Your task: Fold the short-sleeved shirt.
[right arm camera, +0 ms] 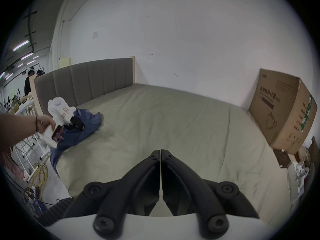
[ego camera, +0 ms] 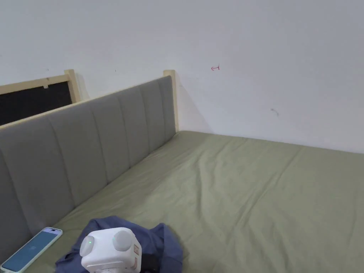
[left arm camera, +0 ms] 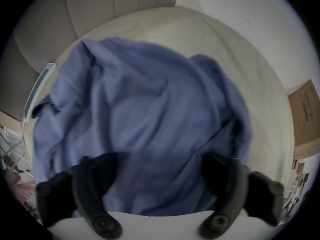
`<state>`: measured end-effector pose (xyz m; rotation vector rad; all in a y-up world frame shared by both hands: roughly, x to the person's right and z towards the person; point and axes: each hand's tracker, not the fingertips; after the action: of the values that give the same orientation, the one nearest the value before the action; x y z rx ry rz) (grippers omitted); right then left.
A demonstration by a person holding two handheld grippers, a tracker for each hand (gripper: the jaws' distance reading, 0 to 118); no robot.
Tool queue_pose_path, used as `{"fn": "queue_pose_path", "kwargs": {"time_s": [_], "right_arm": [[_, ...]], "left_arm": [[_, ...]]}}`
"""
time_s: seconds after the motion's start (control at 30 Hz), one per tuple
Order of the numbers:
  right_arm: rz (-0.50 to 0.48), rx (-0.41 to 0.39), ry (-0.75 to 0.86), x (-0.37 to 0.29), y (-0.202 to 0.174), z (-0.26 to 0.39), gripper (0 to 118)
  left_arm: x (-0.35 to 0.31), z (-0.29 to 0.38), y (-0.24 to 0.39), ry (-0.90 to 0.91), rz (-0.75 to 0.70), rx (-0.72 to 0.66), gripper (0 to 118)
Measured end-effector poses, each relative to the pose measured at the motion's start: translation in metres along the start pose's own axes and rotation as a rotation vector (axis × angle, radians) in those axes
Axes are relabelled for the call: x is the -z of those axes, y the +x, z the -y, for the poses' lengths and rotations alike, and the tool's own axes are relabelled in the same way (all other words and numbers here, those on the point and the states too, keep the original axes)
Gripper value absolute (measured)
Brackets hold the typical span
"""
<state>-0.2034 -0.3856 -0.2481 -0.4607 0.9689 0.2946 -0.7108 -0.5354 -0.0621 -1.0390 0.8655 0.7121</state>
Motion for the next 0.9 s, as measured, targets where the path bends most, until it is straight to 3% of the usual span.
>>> {"fn": "queue_pose_path", "kwargs": {"time_s": [0.03, 0.1, 0.33, 0.4, 0.53, 0.6, 0.67, 0.77, 0.83, 0.9], "right_arm": [[-0.008, 0.011, -0.008, 0.004, 0.0, -0.001, 1], [-0.019, 0.017, -0.016, 0.011, -0.003, -0.002, 1], [-0.082, 0.015, -0.026, 0.022, -0.023, -0.005, 1], [-0.106, 0.013, -0.03, 0.018, -0.025, -0.006, 1], [-0.133, 0.008, -0.011, 0.003, -0.024, -0.008, 1], [-0.126, 0.002, -0.008, -0.004, -0.019, -0.009, 1], [-0.109, -0.005, -0.004, -0.013, -0.011, -0.01, 1], [-0.092, -0.003, 0.018, -0.029, 0.003, -0.011, 1], [-0.08, 0.011, 0.039, -0.042, 0.014, -0.012, 1], [-0.067, 0.026, 0.06, -0.054, 0.023, -0.012, 1]], "left_arm": [[0.005, 0.004, 0.008, 0.032, 0.0, 0.051, 118], [0.012, 0.012, 0.015, 0.085, -0.092, 0.105, 118], [0.001, 0.029, 0.005, 0.185, -0.039, 0.09, 115], [-0.008, 0.031, 0.004, 0.178, -0.048, 0.093, 100], [-0.036, 0.047, 0.003, 0.309, -0.061, 0.111, 5], [-0.05, 0.054, -0.007, 0.333, -0.097, 0.11, 5], [-0.064, 0.054, -0.019, 0.368, -0.012, 0.064, 5], [-0.11, 0.055, -0.029, 0.506, -0.022, 0.03, 5], [-0.153, 0.055, -0.026, 0.599, -0.038, 0.072, 5], [-0.192, 0.054, -0.019, 0.642, 0.038, 0.095, 5]]}}
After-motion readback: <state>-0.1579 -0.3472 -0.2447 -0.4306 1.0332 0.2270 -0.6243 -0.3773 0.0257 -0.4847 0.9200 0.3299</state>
